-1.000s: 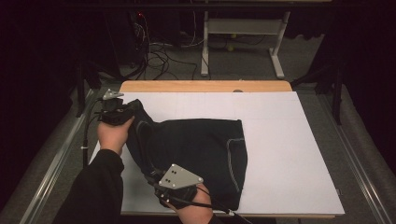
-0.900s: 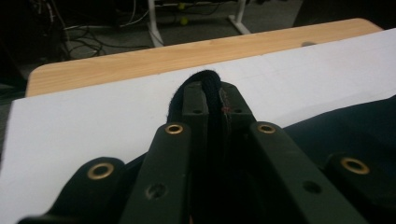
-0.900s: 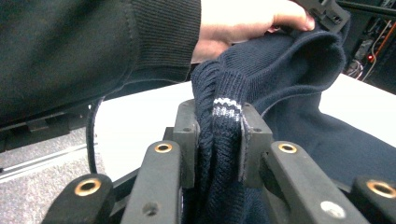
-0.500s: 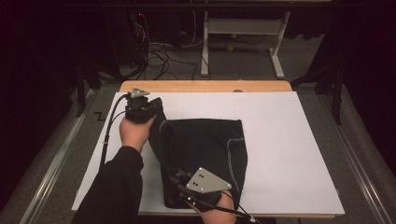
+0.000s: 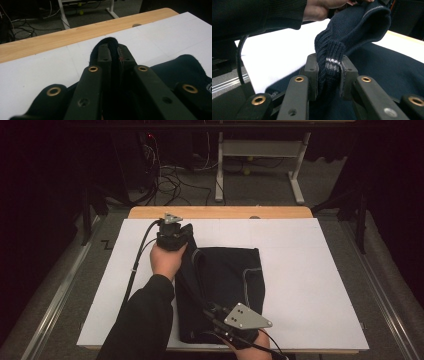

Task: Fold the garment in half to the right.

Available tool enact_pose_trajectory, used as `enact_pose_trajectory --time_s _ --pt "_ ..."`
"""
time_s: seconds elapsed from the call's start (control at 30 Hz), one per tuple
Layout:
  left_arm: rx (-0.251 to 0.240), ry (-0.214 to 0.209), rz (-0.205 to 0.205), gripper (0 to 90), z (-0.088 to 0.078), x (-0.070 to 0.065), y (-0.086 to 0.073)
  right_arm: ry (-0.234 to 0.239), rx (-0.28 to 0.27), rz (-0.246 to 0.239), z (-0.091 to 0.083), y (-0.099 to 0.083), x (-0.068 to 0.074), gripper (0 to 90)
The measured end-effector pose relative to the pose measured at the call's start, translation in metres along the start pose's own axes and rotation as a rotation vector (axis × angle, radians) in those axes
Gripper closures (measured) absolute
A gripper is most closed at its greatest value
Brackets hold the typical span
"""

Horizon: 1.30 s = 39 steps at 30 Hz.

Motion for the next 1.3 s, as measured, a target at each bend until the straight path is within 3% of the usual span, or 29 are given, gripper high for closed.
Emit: enact_pose_trajectory --time_s 0.5,0.67,1.3 --pt "-0.008 -0.057 0.037 79.6 0.018 -0.047 0.014 -0.035 0.024 0.066 -0.031 -0.026 -0.012 73.8" --pt "0.0 -0.078 0.045 79.6 0.026 -0.061 0.013 -0.054 0.046 0.052 -0.037 -0.034 -0.012 73.7" --pt "0.015 -0.123 0.081 78.6 0.048 -0.097 0.015 -0.07 0.044 0.089 -0.06 -0.046 -0.018 73.5"
Point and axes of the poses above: each handheld gripper's, and its own axes: z roughly forward along the jaws, y roughly out of its top, x roughly to its left, the point moved 2 cm from there along z, roughly forward along the jaws, and after that the axes turned 10 degrees about y, right-handed, at the moved point
